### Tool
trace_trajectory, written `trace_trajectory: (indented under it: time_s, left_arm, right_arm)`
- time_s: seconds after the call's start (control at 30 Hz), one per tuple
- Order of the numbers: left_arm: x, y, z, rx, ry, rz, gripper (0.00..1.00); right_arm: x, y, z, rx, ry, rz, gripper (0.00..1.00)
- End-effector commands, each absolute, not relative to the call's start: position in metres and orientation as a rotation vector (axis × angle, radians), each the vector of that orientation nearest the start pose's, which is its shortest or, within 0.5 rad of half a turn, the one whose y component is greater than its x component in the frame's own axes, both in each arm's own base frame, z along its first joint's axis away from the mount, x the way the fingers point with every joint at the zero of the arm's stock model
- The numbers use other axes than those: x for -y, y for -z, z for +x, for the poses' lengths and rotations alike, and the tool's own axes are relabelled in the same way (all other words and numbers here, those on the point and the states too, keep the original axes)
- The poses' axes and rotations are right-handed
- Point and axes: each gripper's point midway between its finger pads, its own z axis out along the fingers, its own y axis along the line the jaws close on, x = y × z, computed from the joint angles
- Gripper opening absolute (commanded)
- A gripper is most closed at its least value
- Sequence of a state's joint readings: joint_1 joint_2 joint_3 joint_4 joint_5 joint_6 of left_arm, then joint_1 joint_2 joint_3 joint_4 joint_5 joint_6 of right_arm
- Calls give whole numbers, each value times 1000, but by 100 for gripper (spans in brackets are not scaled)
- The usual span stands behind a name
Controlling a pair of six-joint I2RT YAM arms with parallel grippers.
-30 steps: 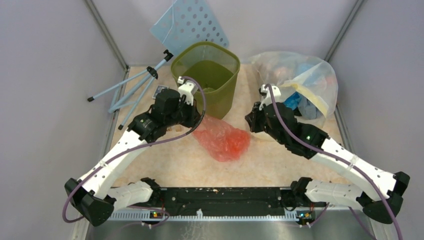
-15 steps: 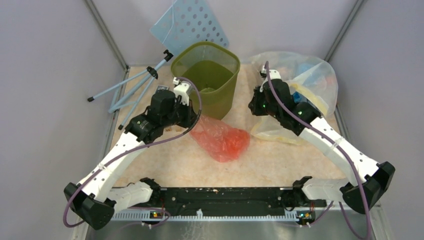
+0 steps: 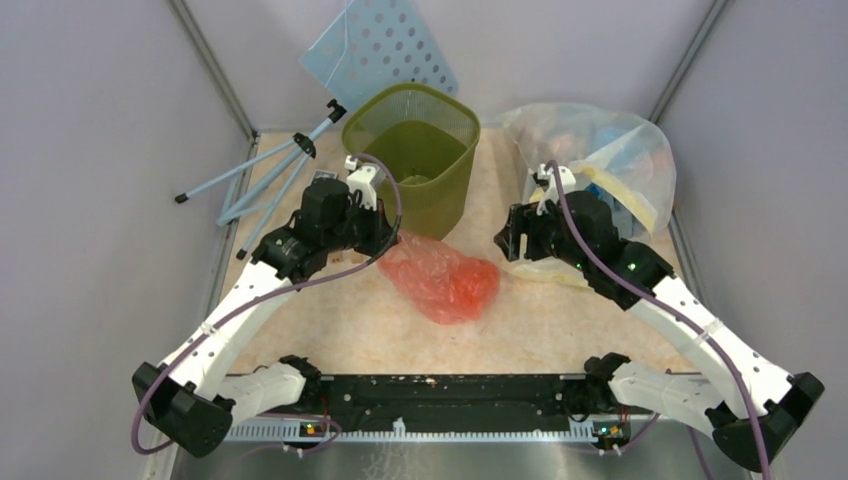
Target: Put the trash bags into the trash bin
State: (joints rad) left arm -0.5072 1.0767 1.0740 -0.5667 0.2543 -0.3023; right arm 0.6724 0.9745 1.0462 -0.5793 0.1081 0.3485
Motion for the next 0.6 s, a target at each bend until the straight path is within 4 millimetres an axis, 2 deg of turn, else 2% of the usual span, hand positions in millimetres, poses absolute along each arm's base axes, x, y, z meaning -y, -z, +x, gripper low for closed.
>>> trace_trajectory:
  time_s: [0.0, 0.07, 0.13, 0.27, 0.33, 0.5, 0.57]
  left_arm:
    - [216, -253, 261, -2135, 830, 355, 0]
    - [217, -252, 262, -2143, 842, 351, 0]
    - [218, -250, 263, -2152, 853, 343, 0]
    - [219, -251, 265, -2153, 883, 333, 0]
    - [219, -249, 266, -2158, 884, 327, 0]
    - [217, -247, 268, -2165, 878, 318, 0]
    - [216, -246, 269, -2165, 871, 315, 0]
  right_arm:
    - [-214, -279, 232, -1941, -688, -452, 74]
    - [-224, -274, 220, -1933, -765, -526, 80]
    - [-232, -265, 211, -1936, -824, -577, 82]
    - [-247, -241, 194, -1951, -782, -644, 82]
    - [-257, -229, 183, -1945, -715, -693, 79]
    - [-271, -193, 162, -1976, -576, -757, 63]
    - [-273, -180, 158, -1989, -550, -757, 63]
